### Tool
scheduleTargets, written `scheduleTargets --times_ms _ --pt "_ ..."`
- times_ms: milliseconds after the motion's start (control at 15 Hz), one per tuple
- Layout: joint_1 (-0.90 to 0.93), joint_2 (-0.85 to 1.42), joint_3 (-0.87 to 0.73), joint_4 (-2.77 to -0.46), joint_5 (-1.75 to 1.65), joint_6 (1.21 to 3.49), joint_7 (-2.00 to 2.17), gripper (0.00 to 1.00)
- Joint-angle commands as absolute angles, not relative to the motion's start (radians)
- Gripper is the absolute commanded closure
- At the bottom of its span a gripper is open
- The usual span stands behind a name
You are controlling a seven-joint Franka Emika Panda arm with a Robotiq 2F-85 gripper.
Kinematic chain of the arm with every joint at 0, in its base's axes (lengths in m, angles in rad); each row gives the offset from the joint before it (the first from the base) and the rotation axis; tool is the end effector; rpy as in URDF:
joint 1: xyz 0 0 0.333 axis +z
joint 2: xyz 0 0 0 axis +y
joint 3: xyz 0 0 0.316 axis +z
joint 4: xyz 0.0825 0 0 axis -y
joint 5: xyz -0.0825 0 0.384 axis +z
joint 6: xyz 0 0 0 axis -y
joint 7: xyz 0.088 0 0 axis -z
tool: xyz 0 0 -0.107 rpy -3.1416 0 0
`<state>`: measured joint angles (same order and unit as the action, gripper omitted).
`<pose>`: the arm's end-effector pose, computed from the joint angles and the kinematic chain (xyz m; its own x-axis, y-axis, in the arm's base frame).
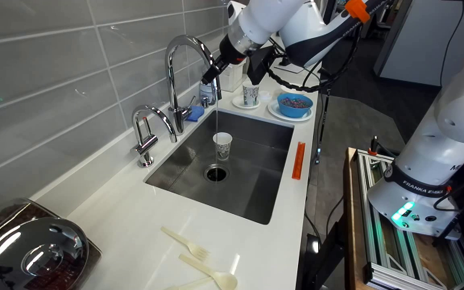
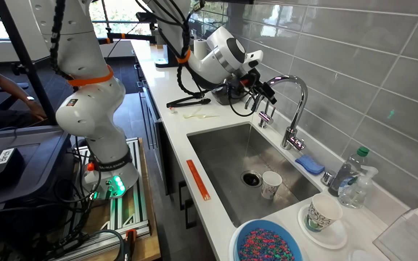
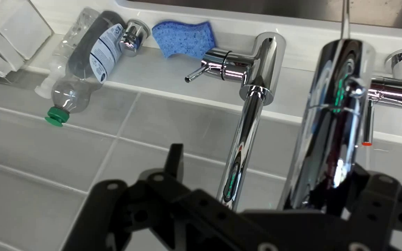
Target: Open the faucet on the right then push it to the right side of the sink.
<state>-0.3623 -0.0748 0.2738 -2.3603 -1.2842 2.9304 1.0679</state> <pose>0.5112 0.0168 0.3952 0.7329 0.1531 0.6629 -0.0785 -0.9488 0.3059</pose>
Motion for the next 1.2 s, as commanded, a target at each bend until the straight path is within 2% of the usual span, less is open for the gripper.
scheduleTargets --times_ms 0,1133 --pt "-0.380 -0.074 0.268 -2.355 -1.371 2.923 1.141 0.00" --pt "-0.428 -0.061 0.219 -2.323 -1.640 2.935 1.351 0.00"
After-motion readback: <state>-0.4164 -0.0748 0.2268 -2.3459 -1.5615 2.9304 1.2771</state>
